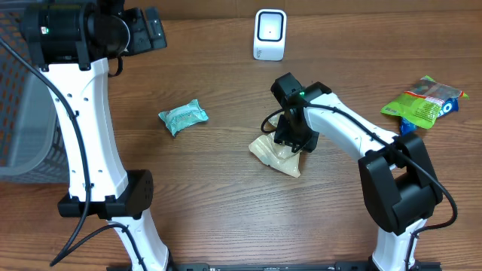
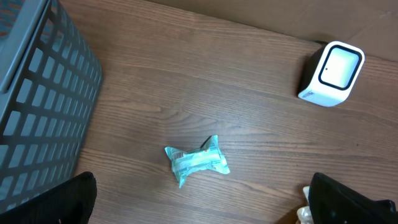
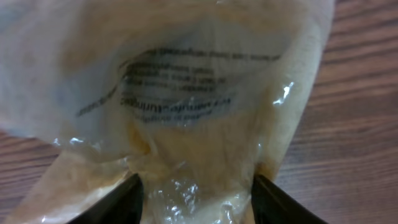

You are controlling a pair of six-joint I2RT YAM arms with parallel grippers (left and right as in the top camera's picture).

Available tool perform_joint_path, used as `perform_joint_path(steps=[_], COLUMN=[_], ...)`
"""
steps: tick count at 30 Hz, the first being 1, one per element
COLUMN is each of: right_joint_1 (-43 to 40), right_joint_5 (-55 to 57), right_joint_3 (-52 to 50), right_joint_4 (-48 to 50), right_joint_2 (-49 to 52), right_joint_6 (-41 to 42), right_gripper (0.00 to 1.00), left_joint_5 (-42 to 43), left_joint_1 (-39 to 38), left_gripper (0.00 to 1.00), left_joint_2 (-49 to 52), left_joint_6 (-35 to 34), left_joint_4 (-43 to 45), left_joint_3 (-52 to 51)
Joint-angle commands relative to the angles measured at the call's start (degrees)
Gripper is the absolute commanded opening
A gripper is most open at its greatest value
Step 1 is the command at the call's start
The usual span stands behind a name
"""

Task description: Scan the item barcode

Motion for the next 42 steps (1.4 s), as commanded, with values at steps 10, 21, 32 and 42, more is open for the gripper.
perform_joint_path(steps=[10, 21, 32, 42], right_joint_1=[-0.1, -0.9, 2.8, 2.5], right_joint_5=[-8.0, -10.9, -0.9, -1.9], right_joint_3=[-1.5, 3.6, 3.1, 3.1], right_joint_4=[3.0, 2.2, 4.4, 4.3], right_joint_2=[-0.5, -2.1, 3.5, 5.4], right_joint_6=[-7.4, -5.1, 2.6, 2.4], right_gripper=[0.04, 0.41, 0.73, 0.2], left_joint_5=[-0.2, -0.2, -0.2, -0.2], left_joint_1=[-0.7, -0.7, -0.7, -0.7], left_gripper=[1.0, 1.0, 1.0, 1.0], left_joint_2=[-1.0, -1.0, -1.0, -1.0], left_joint_6=[-0.3, -0.4, -0.3, -0.3], left_joint_4=[0.1, 0.1, 0.1, 0.1], left_joint_3=[-0.1, -0.1, -0.1, -0.1])
